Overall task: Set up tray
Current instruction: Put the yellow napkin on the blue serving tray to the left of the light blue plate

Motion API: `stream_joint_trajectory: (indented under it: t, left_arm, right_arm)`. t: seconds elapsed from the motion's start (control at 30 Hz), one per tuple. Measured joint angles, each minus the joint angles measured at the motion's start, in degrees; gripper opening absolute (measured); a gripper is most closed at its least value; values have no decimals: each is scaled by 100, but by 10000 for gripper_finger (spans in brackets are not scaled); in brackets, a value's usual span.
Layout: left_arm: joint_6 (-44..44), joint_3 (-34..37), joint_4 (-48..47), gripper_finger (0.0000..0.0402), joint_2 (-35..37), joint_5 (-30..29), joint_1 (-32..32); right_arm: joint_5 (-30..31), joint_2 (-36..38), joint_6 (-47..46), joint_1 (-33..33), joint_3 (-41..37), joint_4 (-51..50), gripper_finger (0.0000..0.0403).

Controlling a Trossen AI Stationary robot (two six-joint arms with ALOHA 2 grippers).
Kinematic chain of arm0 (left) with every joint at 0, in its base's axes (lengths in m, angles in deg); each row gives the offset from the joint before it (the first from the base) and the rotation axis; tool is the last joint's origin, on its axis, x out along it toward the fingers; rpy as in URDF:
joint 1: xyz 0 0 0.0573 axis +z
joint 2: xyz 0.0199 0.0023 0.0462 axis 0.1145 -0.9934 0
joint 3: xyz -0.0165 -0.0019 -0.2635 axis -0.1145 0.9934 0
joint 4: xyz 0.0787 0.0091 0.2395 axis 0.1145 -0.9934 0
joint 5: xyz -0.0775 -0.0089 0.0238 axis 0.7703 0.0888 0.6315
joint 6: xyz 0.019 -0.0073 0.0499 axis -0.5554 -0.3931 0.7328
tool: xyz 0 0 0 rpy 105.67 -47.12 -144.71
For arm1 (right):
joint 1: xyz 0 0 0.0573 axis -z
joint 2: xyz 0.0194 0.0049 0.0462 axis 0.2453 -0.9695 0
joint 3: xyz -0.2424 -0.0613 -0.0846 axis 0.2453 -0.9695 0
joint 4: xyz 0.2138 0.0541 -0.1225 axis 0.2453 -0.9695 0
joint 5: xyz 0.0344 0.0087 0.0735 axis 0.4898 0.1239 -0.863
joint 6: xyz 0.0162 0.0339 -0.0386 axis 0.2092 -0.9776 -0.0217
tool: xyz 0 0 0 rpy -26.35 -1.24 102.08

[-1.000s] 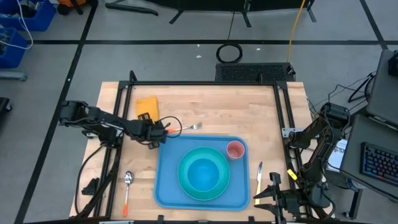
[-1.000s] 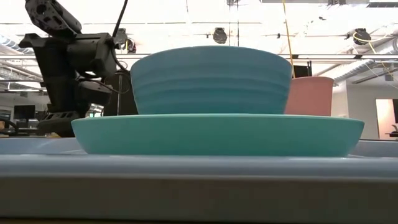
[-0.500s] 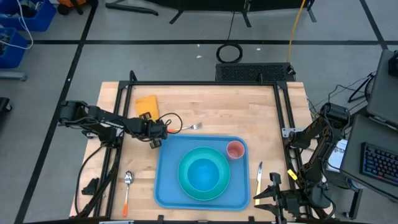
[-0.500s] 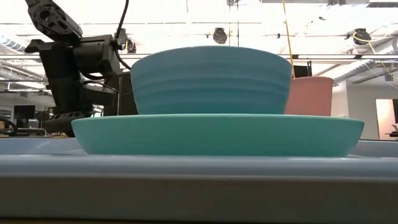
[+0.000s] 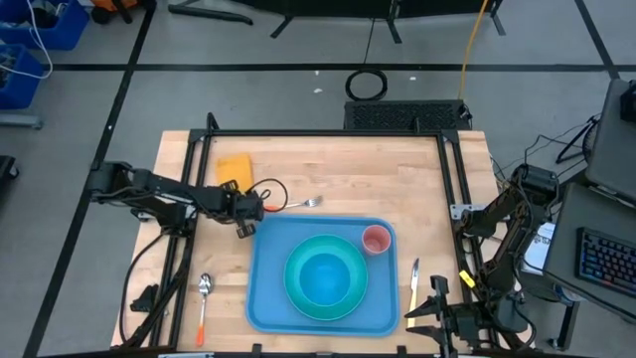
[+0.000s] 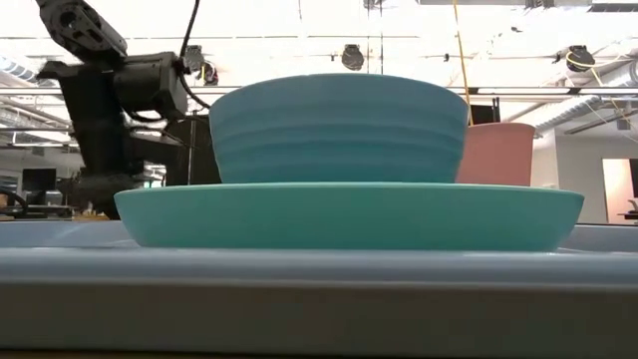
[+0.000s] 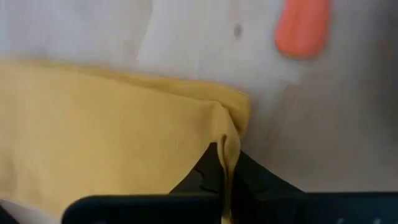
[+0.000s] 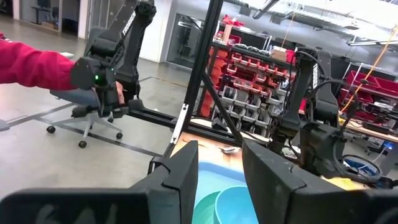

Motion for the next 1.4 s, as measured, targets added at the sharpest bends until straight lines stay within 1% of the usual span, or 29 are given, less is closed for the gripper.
stream_joint_trajectory:
  t: [0.07,0.17,0.4,0.7,1.0,1.2,1.4]
  left_arm:
    - [16,-6,-40,3,214,69,-14]
    - [-65,-25,-194,2,516,6,-8]
    - [-201,-32,-244,2,1033,128,-123]
    - [-488,-36,-109,2,1576,328,-577]
    - [-899,-43,363,2,1722,473,-1224]
    - [-1136,-47,714,2,1724,441,-1726]
    - [-1415,-47,825,2,1722,445,-2146]
  right_arm:
    - [0,0,-2,14,0,-15,114]
    - [-4,2,-66,55,0,-98,114]
    - [-2,2,-105,55,0,-136,114]
    - [9,2,-92,102,0,-145,114]
    - [4,2,-92,123,0,-164,114]
    - [4,2,-92,125,0,-165,114]
    - [4,2,-92,125,0,-167,114]
